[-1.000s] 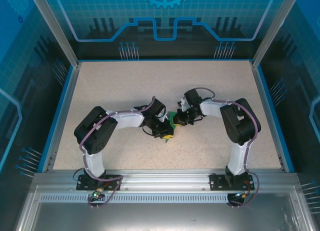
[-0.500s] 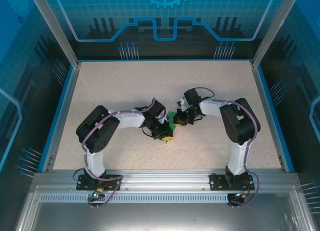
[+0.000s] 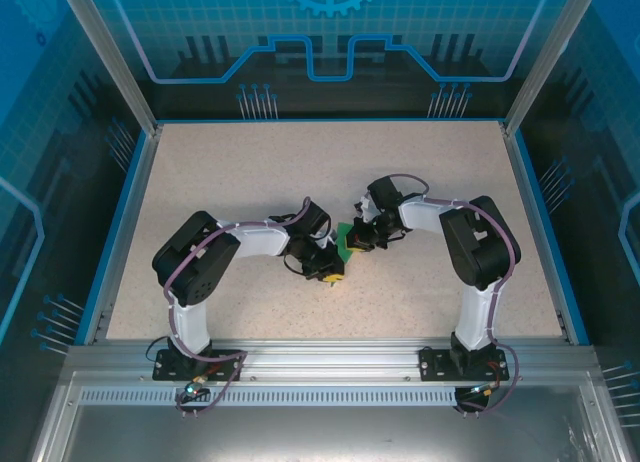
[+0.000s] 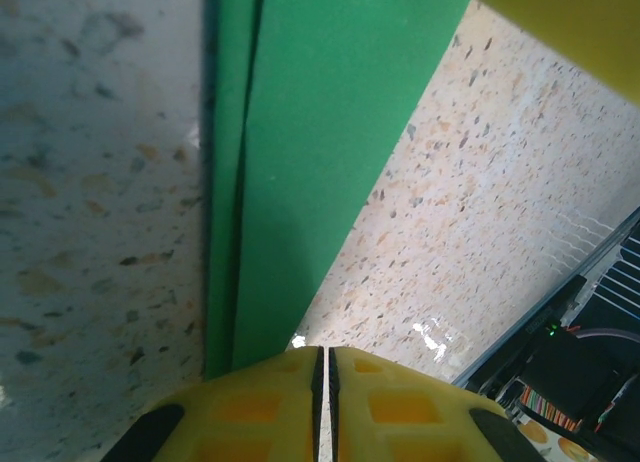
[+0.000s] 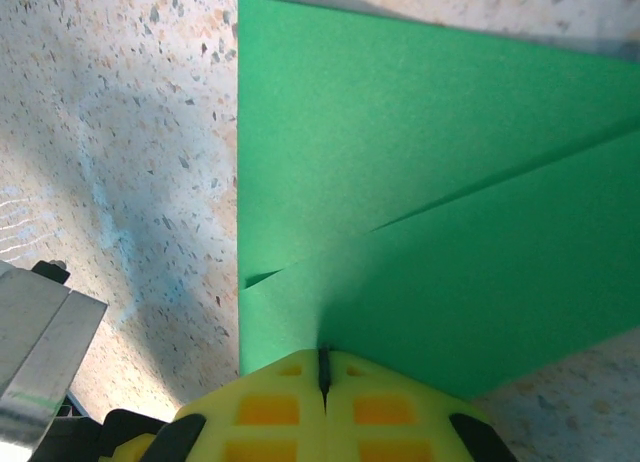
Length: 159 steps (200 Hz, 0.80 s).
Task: Fold a paper plane with a square sheet of paper (fold left side to right side)
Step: Fold the wing for the fifth time at the center of the table.
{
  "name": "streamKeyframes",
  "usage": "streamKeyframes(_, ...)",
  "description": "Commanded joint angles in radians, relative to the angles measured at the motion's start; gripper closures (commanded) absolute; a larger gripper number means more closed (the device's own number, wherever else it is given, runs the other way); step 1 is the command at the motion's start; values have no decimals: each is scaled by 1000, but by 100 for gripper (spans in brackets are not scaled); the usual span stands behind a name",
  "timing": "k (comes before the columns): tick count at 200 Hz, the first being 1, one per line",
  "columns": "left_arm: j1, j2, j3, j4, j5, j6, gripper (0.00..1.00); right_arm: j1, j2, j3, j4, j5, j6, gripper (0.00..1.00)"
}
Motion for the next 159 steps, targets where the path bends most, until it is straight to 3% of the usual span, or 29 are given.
streamKeyframes(1,-2,1,-25,-37,-23,13,87,1,46,-8,-80,83,-13,100)
streamKeyframes(159,27,-23,-76,25,-11,-27,87,1,66,5,-120,110,-33,100)
